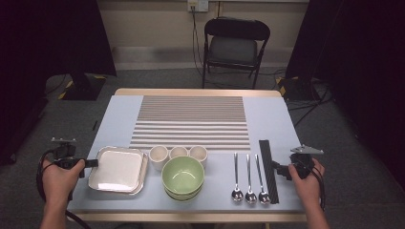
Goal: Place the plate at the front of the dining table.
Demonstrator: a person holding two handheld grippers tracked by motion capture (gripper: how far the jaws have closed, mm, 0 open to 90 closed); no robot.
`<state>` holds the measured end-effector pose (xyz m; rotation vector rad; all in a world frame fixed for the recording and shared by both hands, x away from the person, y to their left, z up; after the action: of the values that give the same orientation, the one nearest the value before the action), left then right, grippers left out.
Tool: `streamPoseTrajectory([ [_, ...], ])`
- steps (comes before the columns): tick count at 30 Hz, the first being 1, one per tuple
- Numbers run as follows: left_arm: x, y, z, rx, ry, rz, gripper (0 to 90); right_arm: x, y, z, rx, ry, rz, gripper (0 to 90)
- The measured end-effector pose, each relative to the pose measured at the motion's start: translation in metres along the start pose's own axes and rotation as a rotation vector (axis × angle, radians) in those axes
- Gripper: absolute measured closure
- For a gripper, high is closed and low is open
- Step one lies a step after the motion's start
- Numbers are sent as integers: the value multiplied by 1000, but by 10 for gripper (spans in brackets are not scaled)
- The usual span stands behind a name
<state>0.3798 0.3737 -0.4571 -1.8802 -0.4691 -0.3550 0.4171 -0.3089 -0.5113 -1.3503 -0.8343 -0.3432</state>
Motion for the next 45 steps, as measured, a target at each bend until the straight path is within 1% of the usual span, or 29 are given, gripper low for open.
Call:
streamPoseTrajectory([
  [1, 0, -2, -1, -17, -11, -3, 878, 0, 0, 0, 0, 0, 0, 151],
  [3, 1, -3, 0, -15, -11, -6, 879, 0, 0, 0, 0, -1, 0, 151],
  [6, 1, -4, -1, -38, -29, -12, 879, 0, 0, 0, 0, 0, 0, 151],
  [11, 1, -5, -3, -37, -35, -11, 879, 0, 0, 0, 0, -1, 0, 151],
  [12, 1, -5, -4, -55, -40, -12, 879, 0, 0, 0, 0, -1, 0, 151],
  [13, 1, -5, -4, -55, -40, -12, 878, 0, 0, 0, 0, -1, 0, 151],
  [15, 2, -6, -5, -75, -52, -25, 882, 0, 0, 0, 0, 0, 0, 151],
  [16, 2, -6, -5, -77, -55, -31, 883, 0, 0, 0, 0, -1, 0, 151],
  [19, 2, -7, -6, -87, -62, -28, 882, 0, 0, 0, -1, -1, 0, 151],
  [21, 2, -8, -6, -109, -75, -29, 881, 0, 0, 0, -1, -1, 0, 150],
  [22, 2, -8, -6, -109, -75, -29, 881, 0, 0, 0, 0, -1, 0, 151],
  [23, 3, -8, -6, -119, -84, -33, 882, 0, 0, 0, 0, -1, 0, 151],
  [25, 3, -8, -6, -115, -83, -37, 880, 0, 0, 0, 0, -1, 0, 151],
  [26, 4, -9, -7, -121, -85, -45, 880, 0, 0, 0, 0, -1, 0, 151],
  [28, 5, -10, -8, -118, -87, -44, 880, 0, 0, 0, -1, -3, -1, 151],
  [29, 6, -9, -10, -121, -95, -45, 879, 0, 0, 0, -1, -2, 0, 151],
  [30, 6, -8, -11, -130, -93, -43, 879, 0, 0, 0, -1, -3, -1, 151],
  [31, 6, -8, -11, -128, -92, -38, 878, 0, 0, 0, -1, -3, -1, 151],
  [33, 7, -8, -12, -139, -96, -36, 879, 0, 0, 0, -1, -3, -1, 151],
  [35, 8, -8, -12, -136, -96, -38, 879, 0, 0, 0, -1, -3, -1, 151],
  [36, 8, -9, -12, -143, -96, -34, 879, 0, 0, 0, -1, -2, -1, 151],
  [37, 10, -10, -12, -131, -95, -42, 879, 0, 0, 0, -1, -3, -1, 151],
  [38, 12, -12, -12, -132, -96, -43, 879, 0, 0, 0, -1, -3, -1, 151],
  [39, 13, -13, -12, -124, -97, -46, 879, 0, 0, 0, -1, -3, -1, 151],
  [41, 14, -16, -13, -126, -103, -41, 880, 0, 0, 0, -1, -3, -1, 151],
  [42, 16, -17, -13, -128, -104, -50, 880, 0, 0, 0, -1, -3, -1, 151],
  [45, 19, -21, -14, -128, -101, -53, 882, 0, 0, 0, -1, -3, -1, 151],
])
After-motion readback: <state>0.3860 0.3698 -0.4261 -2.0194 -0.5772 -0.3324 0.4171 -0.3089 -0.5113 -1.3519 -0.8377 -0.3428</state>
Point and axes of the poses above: each handheld gripper's, and its own axes: y roughly forward along the jaws, x roughly out of its top, z roughly to its left, the point moved 5 cm from there along y, roughly forward along the jaws, and after that the axes turned 2 degrees about z, right-handed, at the moved point
